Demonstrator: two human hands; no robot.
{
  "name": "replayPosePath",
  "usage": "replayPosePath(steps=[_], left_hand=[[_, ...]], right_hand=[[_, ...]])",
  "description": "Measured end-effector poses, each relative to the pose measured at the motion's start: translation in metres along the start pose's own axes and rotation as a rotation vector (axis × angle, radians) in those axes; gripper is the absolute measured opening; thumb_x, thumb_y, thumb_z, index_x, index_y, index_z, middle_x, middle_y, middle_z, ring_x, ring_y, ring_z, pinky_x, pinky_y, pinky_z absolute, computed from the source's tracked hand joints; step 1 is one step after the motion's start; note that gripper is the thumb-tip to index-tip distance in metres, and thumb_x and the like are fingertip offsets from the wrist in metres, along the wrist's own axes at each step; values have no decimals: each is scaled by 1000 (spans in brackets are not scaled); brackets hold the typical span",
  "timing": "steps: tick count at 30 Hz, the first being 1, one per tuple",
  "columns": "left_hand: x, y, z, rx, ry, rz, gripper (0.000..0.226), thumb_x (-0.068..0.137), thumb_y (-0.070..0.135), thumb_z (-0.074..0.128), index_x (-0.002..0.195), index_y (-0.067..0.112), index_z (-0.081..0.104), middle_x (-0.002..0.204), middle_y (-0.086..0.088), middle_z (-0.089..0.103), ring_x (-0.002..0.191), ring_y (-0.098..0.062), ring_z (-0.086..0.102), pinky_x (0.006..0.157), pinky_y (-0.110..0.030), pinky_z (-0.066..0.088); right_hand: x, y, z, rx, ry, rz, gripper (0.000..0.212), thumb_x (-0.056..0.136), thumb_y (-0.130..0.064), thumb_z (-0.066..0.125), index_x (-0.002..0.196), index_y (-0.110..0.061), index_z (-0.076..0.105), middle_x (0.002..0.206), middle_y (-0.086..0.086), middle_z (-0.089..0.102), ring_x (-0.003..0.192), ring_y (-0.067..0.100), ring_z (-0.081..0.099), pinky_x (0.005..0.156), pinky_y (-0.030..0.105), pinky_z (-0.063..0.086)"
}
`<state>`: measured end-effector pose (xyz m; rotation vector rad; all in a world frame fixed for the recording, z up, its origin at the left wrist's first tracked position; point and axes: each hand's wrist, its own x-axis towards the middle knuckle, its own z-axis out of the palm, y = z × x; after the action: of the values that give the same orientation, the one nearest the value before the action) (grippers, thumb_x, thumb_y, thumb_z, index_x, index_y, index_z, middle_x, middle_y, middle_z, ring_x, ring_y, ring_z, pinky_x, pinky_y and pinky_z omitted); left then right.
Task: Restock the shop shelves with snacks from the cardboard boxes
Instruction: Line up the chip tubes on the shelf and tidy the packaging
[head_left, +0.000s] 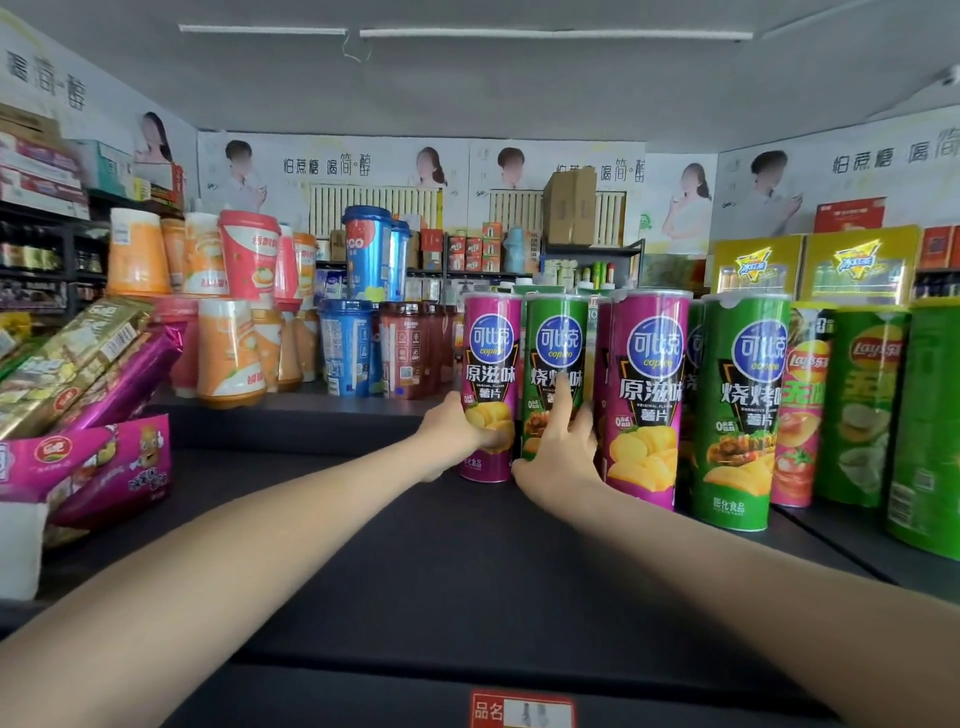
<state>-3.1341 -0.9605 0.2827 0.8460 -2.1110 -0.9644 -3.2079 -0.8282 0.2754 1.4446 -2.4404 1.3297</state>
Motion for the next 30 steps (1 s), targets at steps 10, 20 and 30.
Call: replayPosePath(steps=[10,20,30], left_hand=[[11,-9,-9,58,-81,60,73,66,37,86,126,19,48,117,3,64,106,-14,60,93,-33,51],[10,-10,-13,124,-60,55,66,75,30,81,127,15,43,115,2,57,103,-14,54,84,-24,45],[-16,4,-5,101,30,-85,98,77,37,79,147,9,16,132,-7,52,115,-22,52,84,-28,44]], right_hand=[[27,5,19,-160,247,29,108,89,-6,63,148,-32,-24,160,12,3,143,36,24,107,42,35],[35,17,18,-96,279,-90,95,86,-9,59,153,-30,-5,154,20,8,138,41,22,109,50,29],[10,1,17,-172,209,26,114,83,-3,68,150,-32,-20,158,11,6,141,32,22,102,45,38]])
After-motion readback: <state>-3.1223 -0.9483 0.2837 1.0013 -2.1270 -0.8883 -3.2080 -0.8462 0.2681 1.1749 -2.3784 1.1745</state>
